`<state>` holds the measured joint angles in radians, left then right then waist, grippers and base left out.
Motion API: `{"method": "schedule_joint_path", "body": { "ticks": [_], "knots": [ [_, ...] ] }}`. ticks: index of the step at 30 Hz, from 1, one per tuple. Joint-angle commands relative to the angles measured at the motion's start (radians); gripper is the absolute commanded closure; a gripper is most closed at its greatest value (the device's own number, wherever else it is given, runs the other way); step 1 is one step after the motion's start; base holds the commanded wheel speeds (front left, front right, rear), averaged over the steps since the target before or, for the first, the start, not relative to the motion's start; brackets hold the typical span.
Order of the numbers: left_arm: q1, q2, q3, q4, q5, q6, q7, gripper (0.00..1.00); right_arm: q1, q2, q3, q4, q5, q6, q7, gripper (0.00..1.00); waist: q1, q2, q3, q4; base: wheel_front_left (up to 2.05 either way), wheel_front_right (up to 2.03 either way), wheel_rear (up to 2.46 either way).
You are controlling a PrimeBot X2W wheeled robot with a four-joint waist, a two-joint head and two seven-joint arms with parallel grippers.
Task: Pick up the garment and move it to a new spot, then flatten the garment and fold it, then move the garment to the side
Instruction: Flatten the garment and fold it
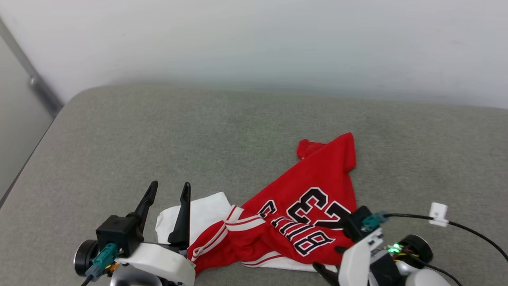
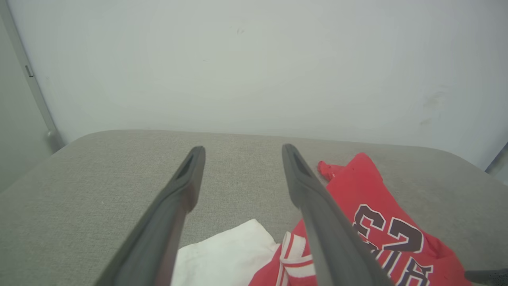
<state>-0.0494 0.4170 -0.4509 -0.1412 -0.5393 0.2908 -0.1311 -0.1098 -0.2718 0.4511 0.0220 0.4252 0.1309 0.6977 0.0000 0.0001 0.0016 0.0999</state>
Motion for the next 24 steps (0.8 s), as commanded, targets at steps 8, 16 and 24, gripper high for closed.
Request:
{"method": "schedule_joint_path", "body": {
  "ticks": [8,16,24],
  "knots": [
    [-0.044,-0.022,-0.014,0.027,0.001,-0.018,-0.019,0.0,-0.16,-0.028,0.168,0.203,0.052,0.0,-0.025,0.0,0.0,-0.0001,0.051,0.063,0.0,0.0,0.0],
    [-0.028,-0.02,-0.008,0.042,-0.006,-0.009,-0.031,0.0,-0.231,-0.035,0.147,0.262,0.081,0.0,-0.11,1.0,0.0,-0.0001,0.048,0.05,0.0,0.0,0.0],
    [-0.029,-0.016,-0.011,0.043,-0.007,-0.005,-0.026,0.0,-0.234,-0.05,-0.116,0.275,0.061,0.0,-0.183,1.0,0.0,-0.0001,0.048,0.016,0.0,0.0,0.0]
  ]
}}
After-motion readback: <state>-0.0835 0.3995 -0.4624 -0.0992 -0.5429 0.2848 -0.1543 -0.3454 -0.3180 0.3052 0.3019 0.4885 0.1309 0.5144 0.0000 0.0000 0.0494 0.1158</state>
